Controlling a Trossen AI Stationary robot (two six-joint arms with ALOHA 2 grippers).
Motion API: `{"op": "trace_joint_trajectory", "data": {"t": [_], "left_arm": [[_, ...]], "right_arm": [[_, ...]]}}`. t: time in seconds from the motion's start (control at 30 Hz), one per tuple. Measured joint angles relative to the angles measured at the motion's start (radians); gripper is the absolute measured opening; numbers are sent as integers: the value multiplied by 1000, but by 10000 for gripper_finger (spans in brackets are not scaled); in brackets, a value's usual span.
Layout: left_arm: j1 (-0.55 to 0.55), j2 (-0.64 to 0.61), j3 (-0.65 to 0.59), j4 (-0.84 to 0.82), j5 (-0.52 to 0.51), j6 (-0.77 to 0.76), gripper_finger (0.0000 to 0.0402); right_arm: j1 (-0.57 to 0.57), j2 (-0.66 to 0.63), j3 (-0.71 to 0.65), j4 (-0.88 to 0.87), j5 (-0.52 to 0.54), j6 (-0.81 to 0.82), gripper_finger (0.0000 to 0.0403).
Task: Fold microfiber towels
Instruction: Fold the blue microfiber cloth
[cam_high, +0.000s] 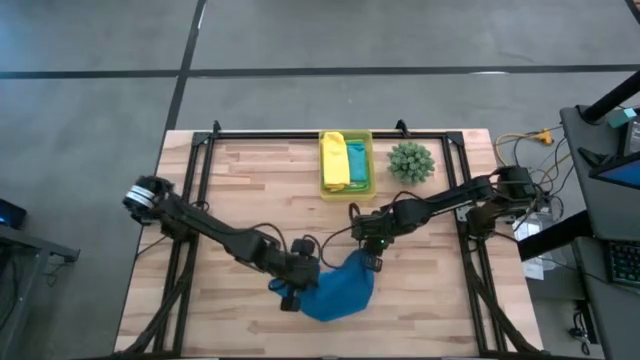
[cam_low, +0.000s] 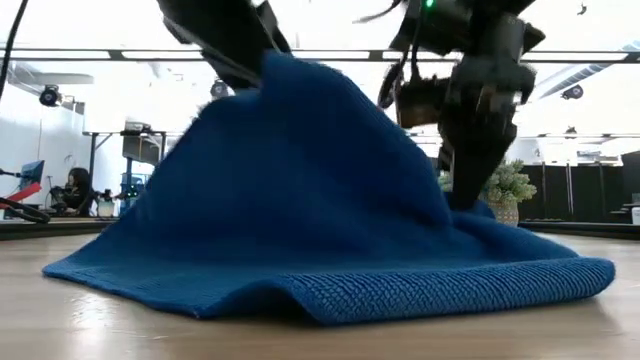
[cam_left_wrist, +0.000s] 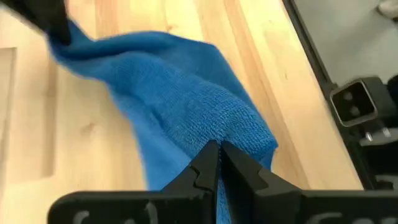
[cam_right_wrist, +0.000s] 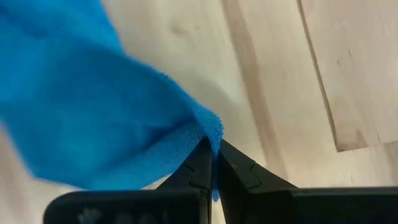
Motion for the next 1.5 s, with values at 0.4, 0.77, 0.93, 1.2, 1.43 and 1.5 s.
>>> {"op": "trace_joint_trajectory", "data": {"t": [0.4,0.77,0.93,1.2,1.43,1.5], "left_arm": [[58,-219,-18,-211,-82,-12,0],[110,-350,-5,-375,-115,-33,0],[72,-388,-6,-353,17,-22,0],[-39,-362,-13,-166,180,-154,0],[-35,-317,-35,-151,153,-143,0],[-17,-285,-60,-148,153,-142,0]], "right_arm": [[64,-245,6,-26,57,63,8],[163,-311,111,-147,95,128,8],[240,-278,188,-193,89,137,8],[342,-231,329,-242,-21,217,8],[336,-229,320,-258,-51,163,8],[307,-229,290,-259,-60,130,8]]}}
